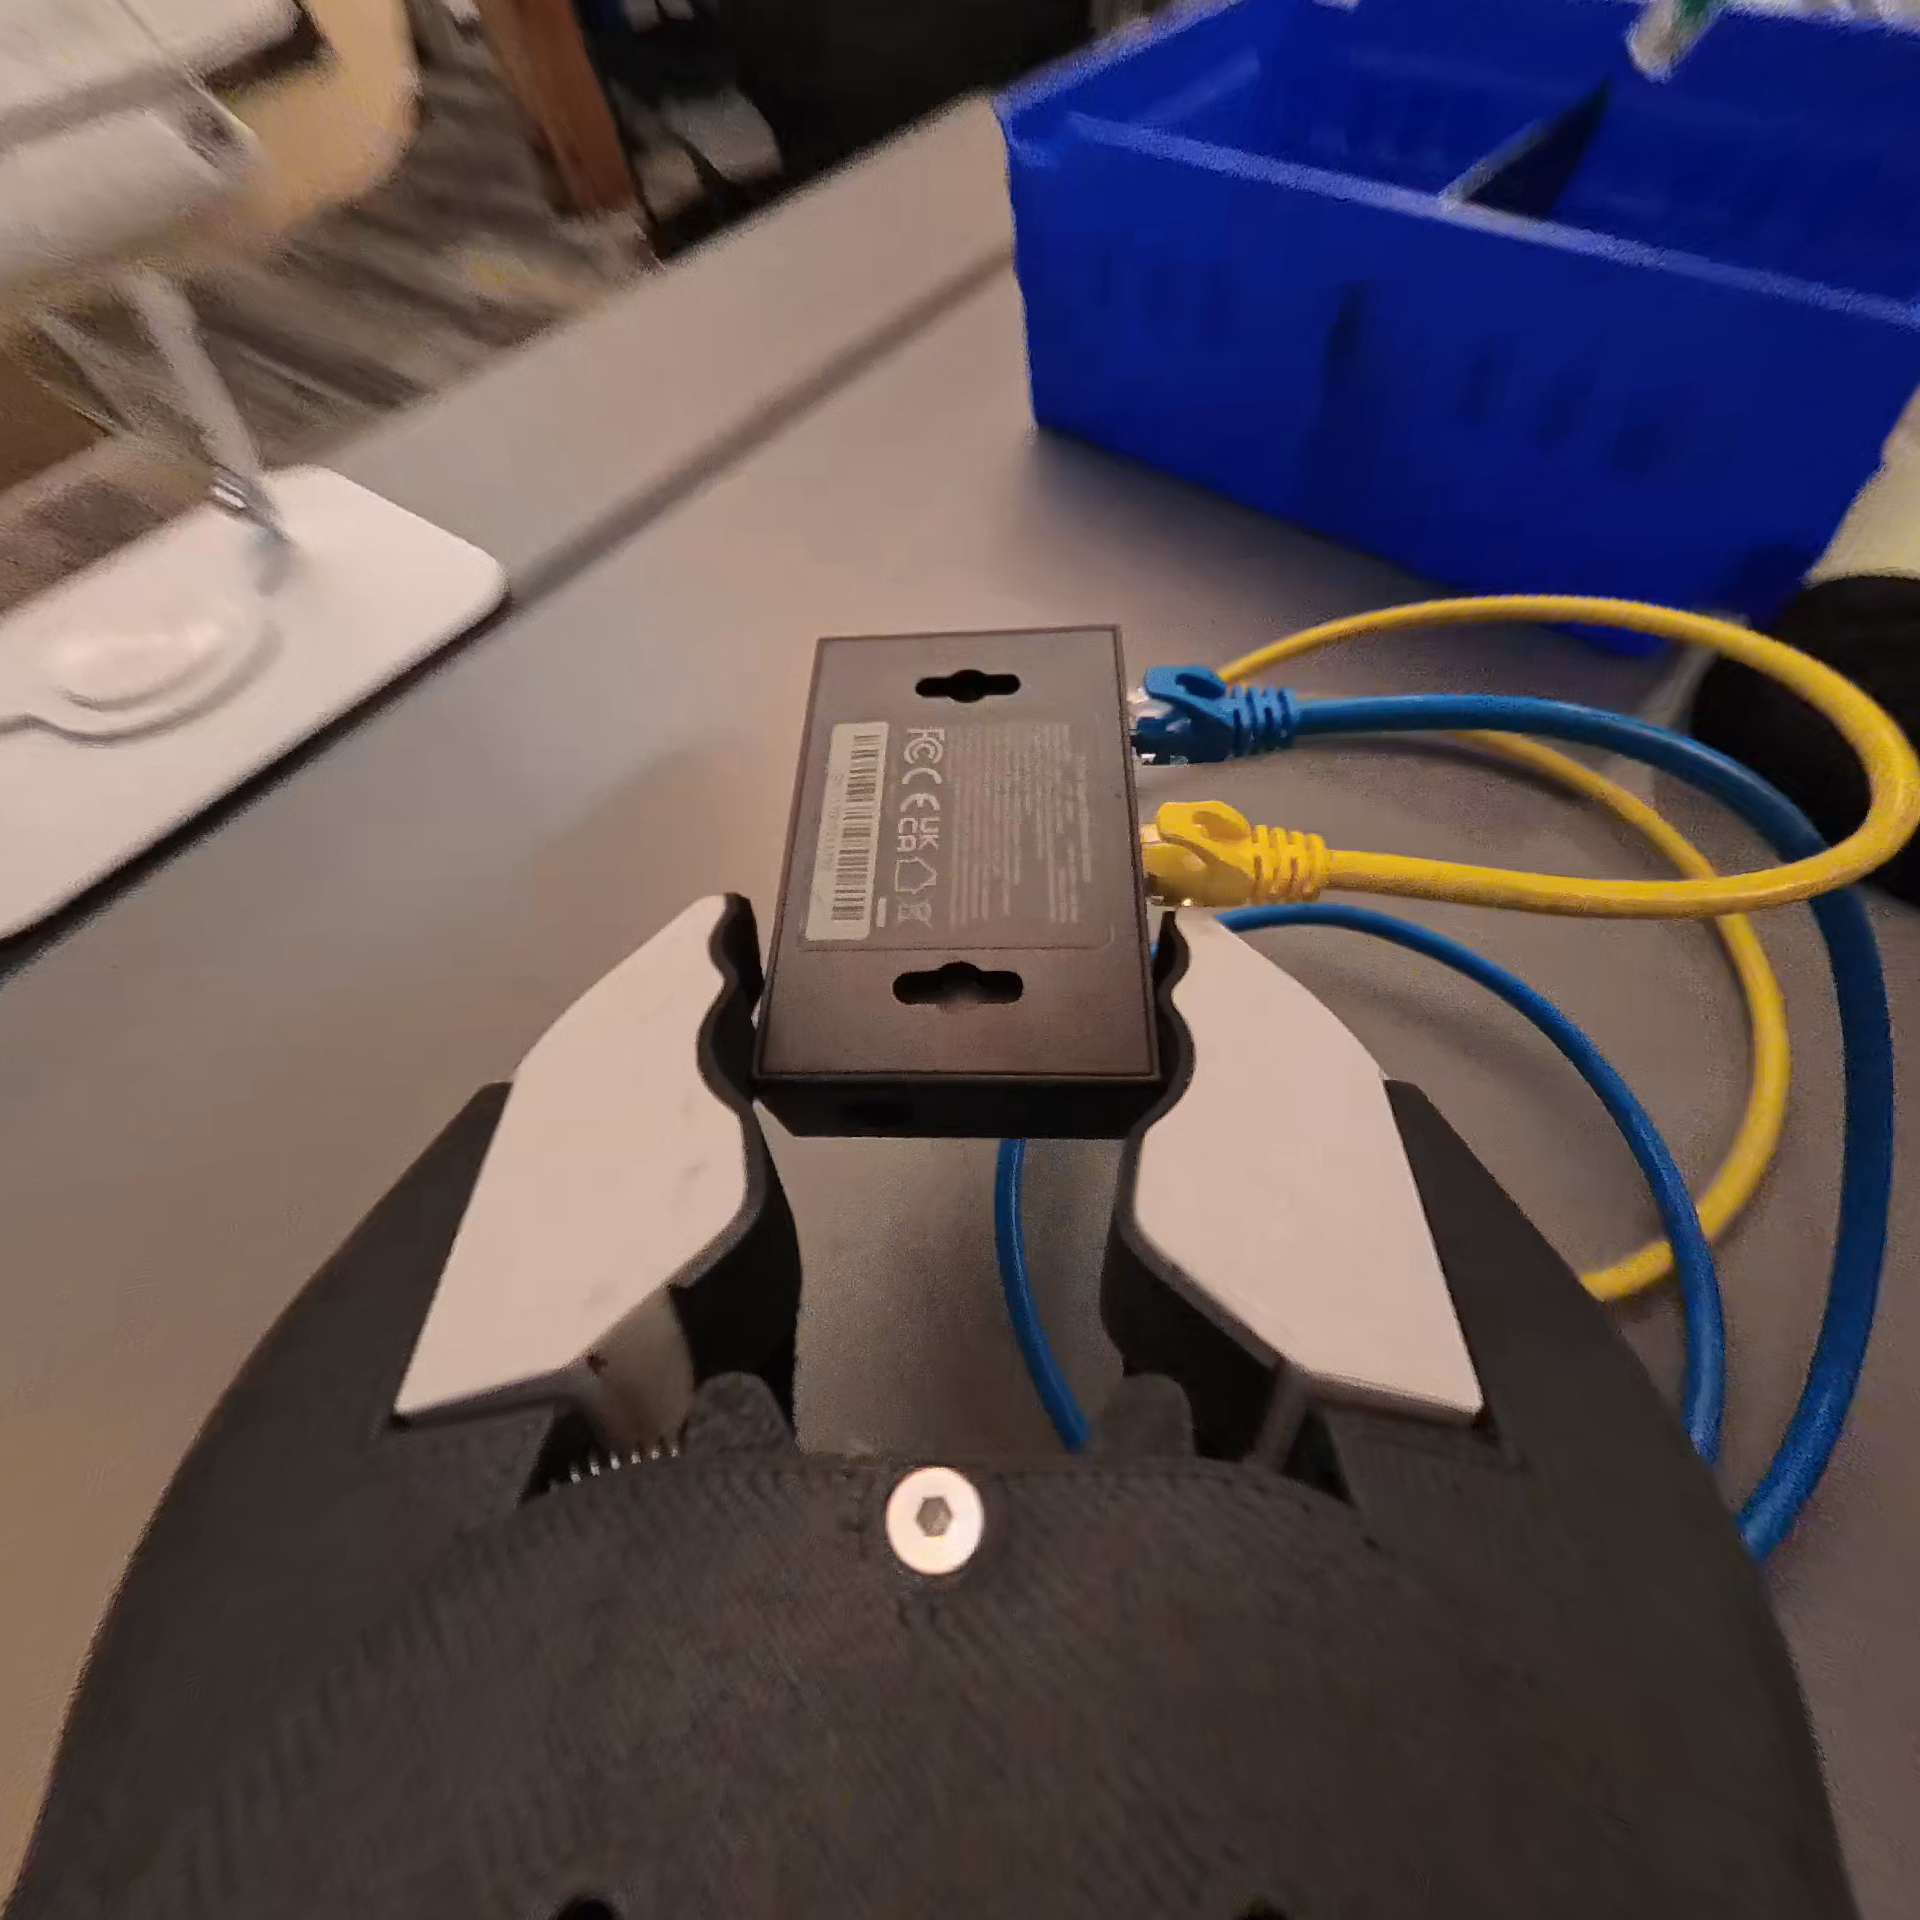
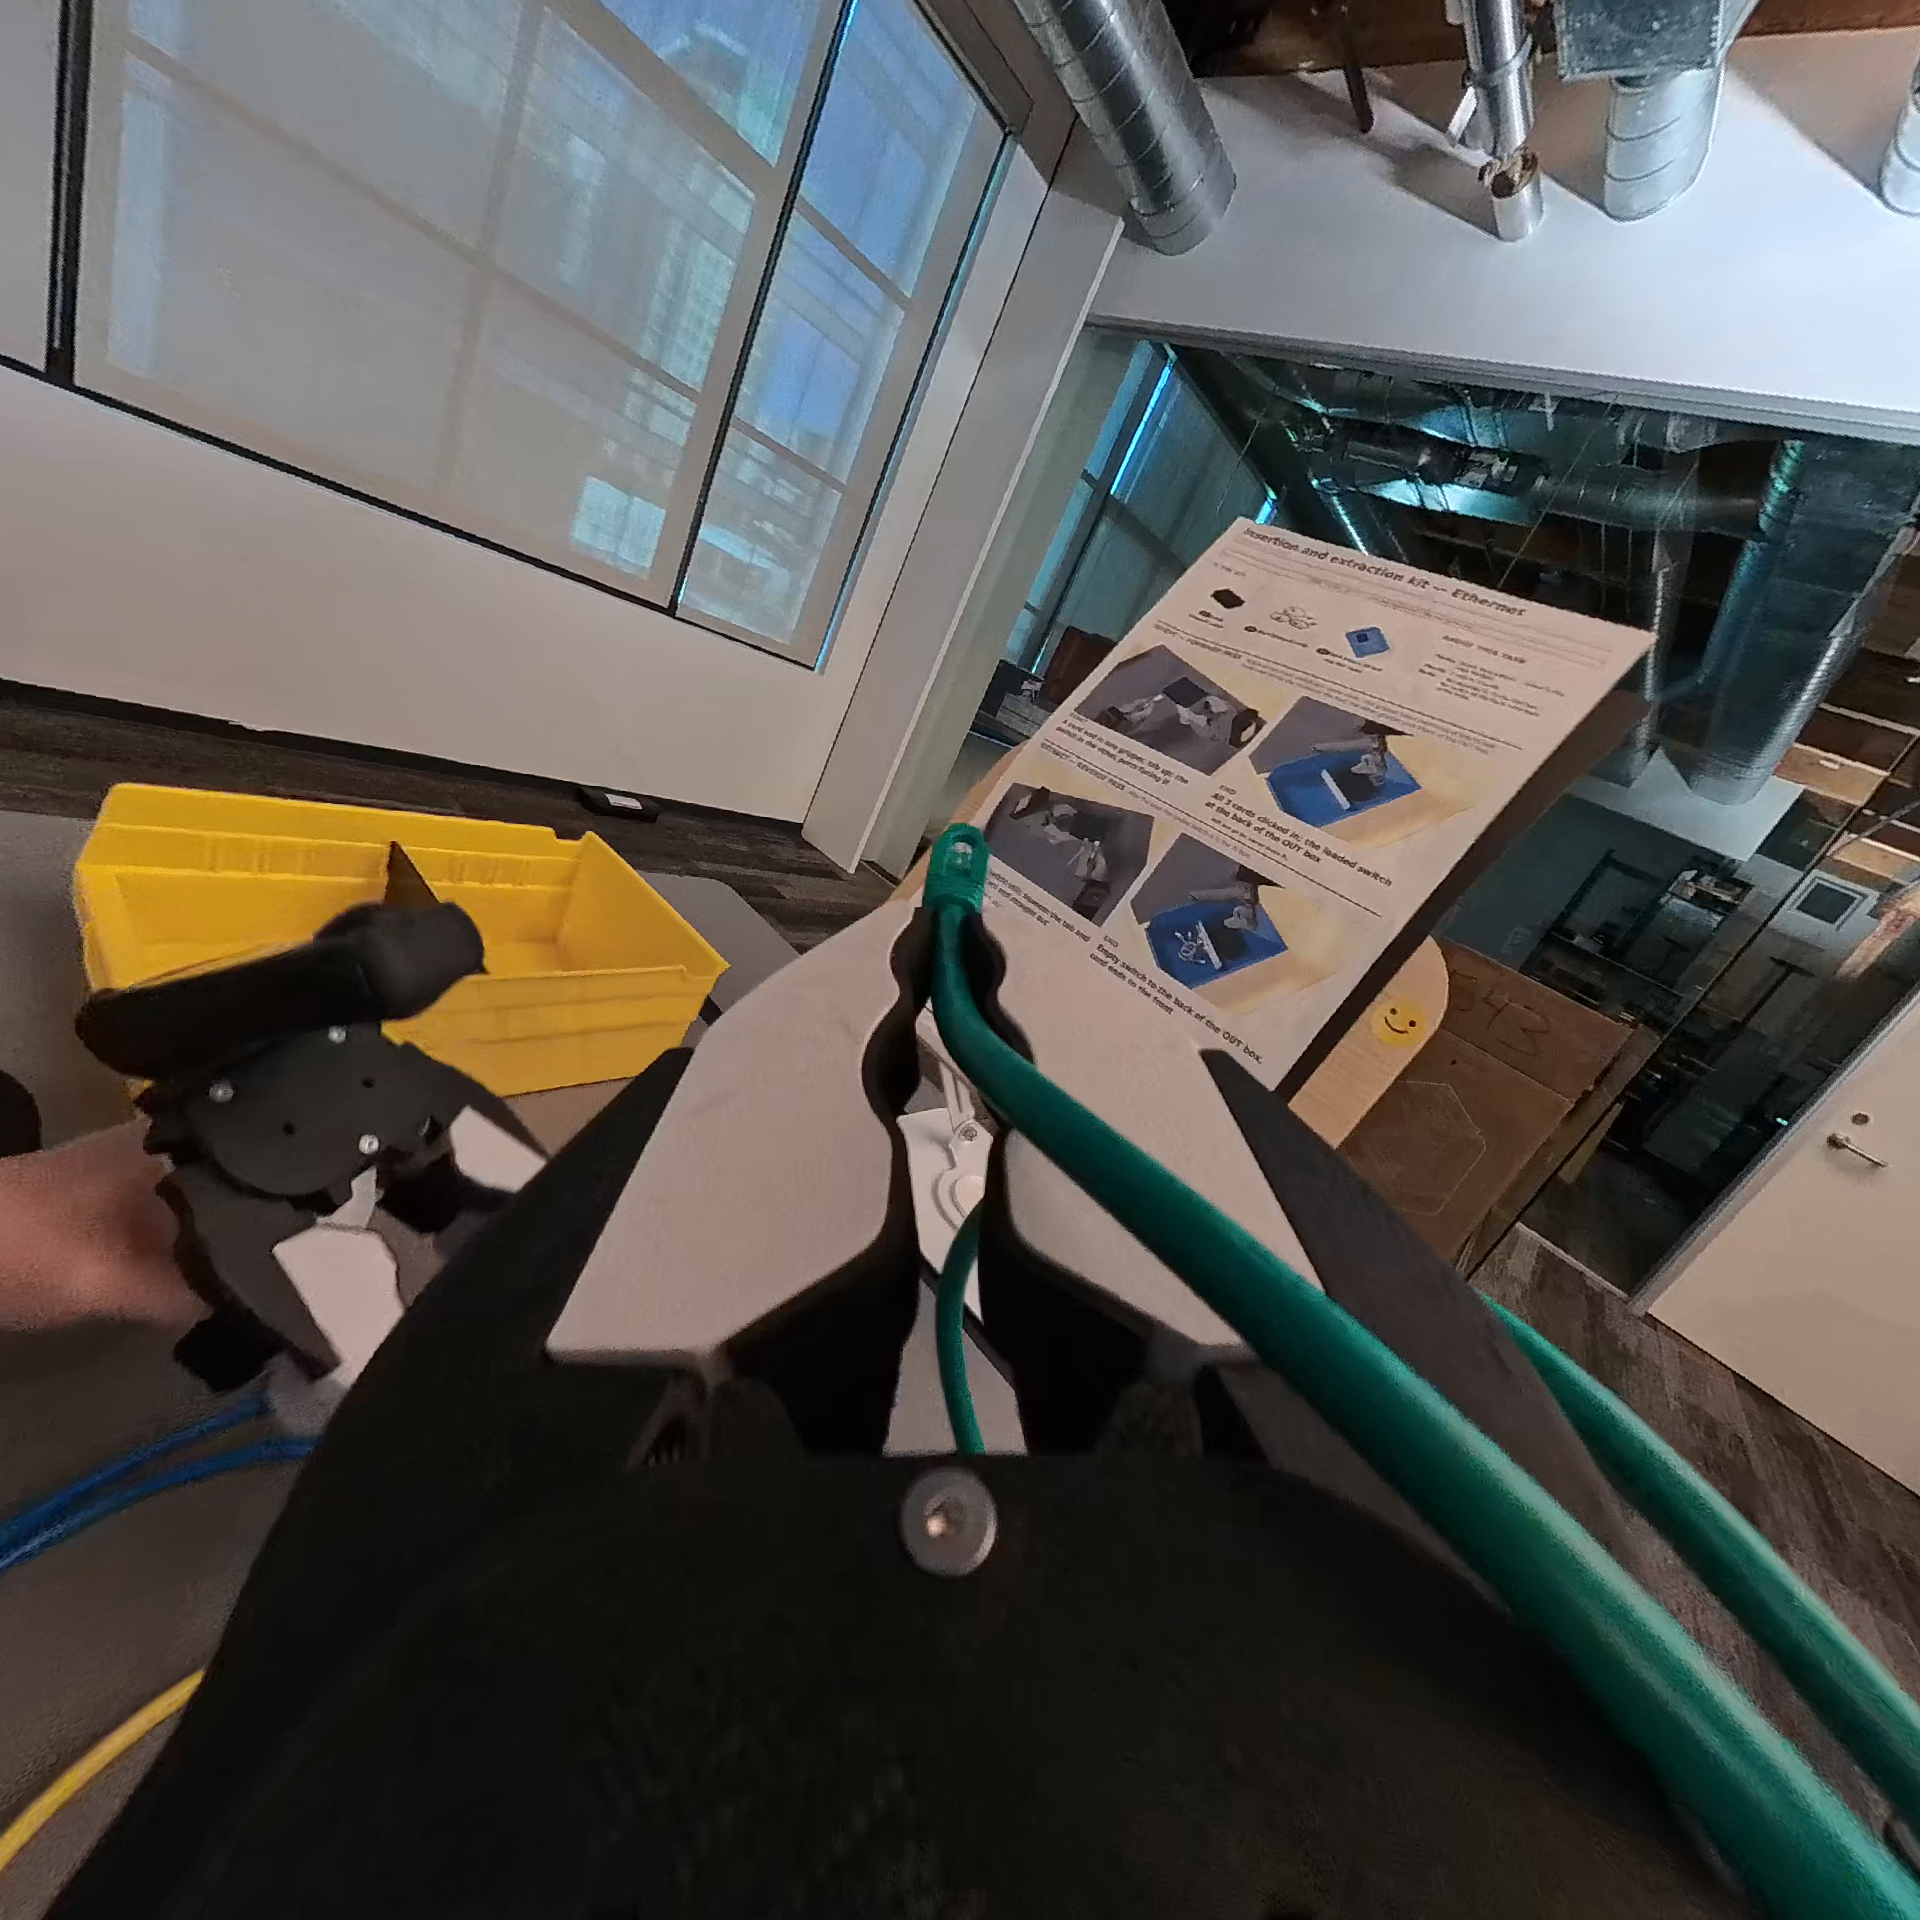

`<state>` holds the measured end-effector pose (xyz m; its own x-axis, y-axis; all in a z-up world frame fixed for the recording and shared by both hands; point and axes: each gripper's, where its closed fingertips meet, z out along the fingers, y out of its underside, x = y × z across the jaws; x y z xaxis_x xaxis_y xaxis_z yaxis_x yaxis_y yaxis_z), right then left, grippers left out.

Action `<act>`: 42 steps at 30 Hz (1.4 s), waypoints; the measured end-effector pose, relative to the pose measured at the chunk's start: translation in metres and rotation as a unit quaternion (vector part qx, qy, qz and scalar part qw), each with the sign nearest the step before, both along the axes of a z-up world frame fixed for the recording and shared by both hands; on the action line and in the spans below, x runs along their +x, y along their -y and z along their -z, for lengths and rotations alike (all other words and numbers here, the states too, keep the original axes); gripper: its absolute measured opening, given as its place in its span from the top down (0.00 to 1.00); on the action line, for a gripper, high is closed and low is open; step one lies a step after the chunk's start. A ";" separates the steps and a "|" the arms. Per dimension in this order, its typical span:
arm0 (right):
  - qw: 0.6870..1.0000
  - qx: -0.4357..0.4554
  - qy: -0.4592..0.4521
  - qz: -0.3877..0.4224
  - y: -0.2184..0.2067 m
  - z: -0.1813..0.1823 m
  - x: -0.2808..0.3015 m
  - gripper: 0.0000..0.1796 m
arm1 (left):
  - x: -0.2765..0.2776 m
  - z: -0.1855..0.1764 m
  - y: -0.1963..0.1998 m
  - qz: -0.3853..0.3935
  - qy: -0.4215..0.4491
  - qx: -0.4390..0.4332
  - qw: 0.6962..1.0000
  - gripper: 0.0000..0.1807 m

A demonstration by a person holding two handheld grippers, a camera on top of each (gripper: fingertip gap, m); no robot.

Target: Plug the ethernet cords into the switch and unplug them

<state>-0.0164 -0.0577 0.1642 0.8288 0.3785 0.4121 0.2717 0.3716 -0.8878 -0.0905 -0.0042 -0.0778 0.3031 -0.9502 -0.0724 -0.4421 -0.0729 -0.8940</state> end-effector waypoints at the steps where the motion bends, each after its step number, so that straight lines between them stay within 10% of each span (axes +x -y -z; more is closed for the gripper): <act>1: 1.000 0.001 0.007 -0.002 0.001 0.000 -0.003 0.96 | -0.002 -0.009 -0.005 -0.012 0.019 0.012 1.000 0.60; 18: 0.984 0.055 0.169 -0.028 0.015 0.021 -0.072 0.96 | -0.062 -0.121 -0.010 -0.042 0.325 0.029 0.944 0.60; 42: 0.962 0.166 0.180 -0.124 0.099 -0.010 -0.143 0.96 | -0.130 -0.183 -0.026 -0.099 0.412 0.043 0.905 0.60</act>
